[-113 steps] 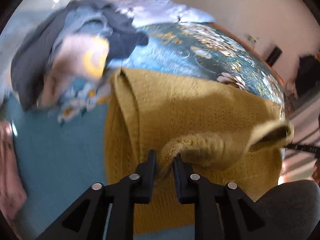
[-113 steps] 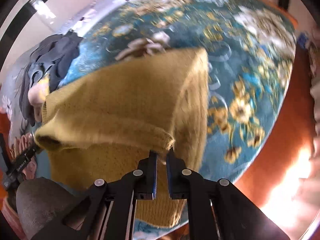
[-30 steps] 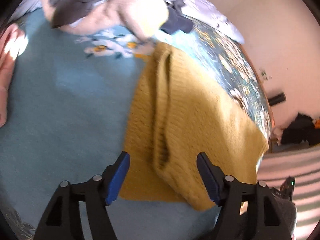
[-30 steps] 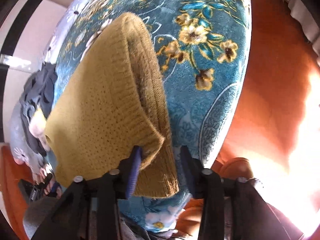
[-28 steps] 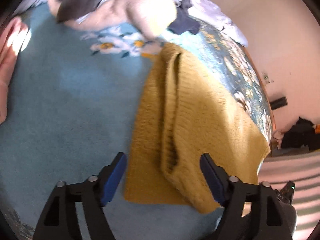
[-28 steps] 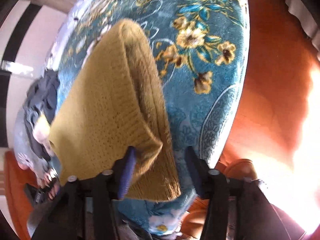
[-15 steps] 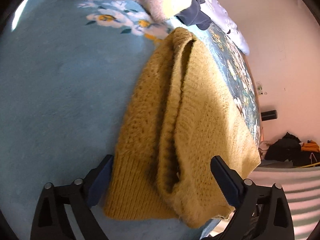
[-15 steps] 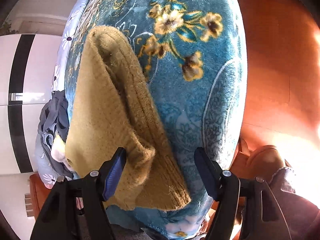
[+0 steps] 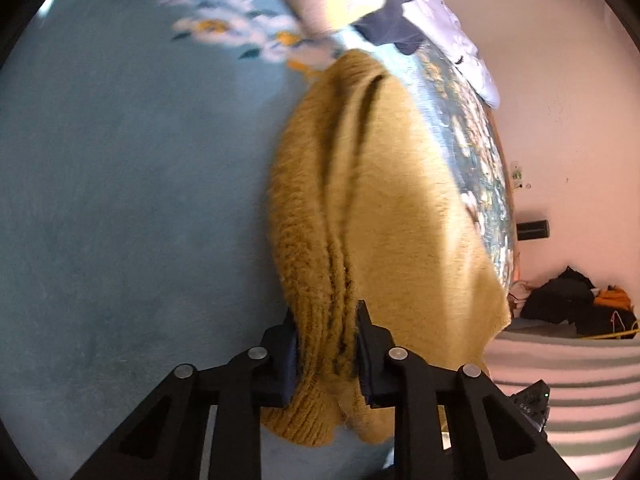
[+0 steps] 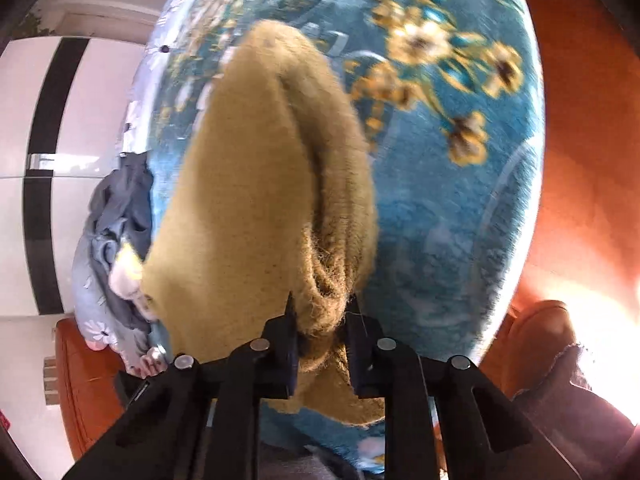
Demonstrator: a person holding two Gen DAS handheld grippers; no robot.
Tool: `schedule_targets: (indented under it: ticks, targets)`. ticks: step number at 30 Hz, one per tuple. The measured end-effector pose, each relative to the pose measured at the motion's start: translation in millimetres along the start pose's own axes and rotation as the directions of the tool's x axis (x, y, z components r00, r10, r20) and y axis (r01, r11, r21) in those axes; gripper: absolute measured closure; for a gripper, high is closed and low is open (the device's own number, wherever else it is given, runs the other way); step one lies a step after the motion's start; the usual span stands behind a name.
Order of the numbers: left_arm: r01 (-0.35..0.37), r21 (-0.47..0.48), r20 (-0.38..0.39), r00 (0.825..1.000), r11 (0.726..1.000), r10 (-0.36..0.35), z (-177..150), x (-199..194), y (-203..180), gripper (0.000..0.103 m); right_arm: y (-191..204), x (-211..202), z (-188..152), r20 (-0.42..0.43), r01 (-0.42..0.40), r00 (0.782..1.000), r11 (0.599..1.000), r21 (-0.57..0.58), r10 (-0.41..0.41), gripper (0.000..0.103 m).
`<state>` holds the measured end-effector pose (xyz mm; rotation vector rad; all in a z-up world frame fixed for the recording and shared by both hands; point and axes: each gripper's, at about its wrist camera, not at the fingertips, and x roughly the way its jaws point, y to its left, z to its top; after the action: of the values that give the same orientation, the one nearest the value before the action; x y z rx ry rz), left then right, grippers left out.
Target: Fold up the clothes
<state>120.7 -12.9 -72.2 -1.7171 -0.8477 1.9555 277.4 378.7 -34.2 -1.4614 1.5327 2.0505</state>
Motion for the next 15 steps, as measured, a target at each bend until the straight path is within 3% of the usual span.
schedule_targets:
  ticks: [4, 9, 13, 15]
  targets:
    - [0.024, 0.074, -0.003, 1.000, 0.997, -0.024, 26.2, -12.3, -52.4, 0.080, 17.4, -17.3, 18.9, 0.009, -0.086, 0.996, 0.996, -0.001, 0.086, 0.085]
    - [-0.010, 0.179, 0.017, 1.000, 0.984, 0.007, 66.6, -41.8, -130.1, 0.081, 62.3, -45.4, 62.5, 0.058, -0.198, 0.978, 0.980, -0.012, 0.198, 0.086]
    - [0.093, 0.290, 0.095, 0.988, 0.953, -0.125, 85.1, -88.6, -196.8, 0.081, 111.5, -77.4, 89.8, 0.131, -0.267, 0.950, 0.956, -0.117, 0.282, 0.086]
    - [0.112, 0.347, 0.117, 0.980, 0.931, -0.161, 81.6, -106.4, -209.5, 0.081, 120.7, -96.3, 98.2, 0.169, -0.277, 0.937, 0.945, -0.174, 0.306, 0.086]
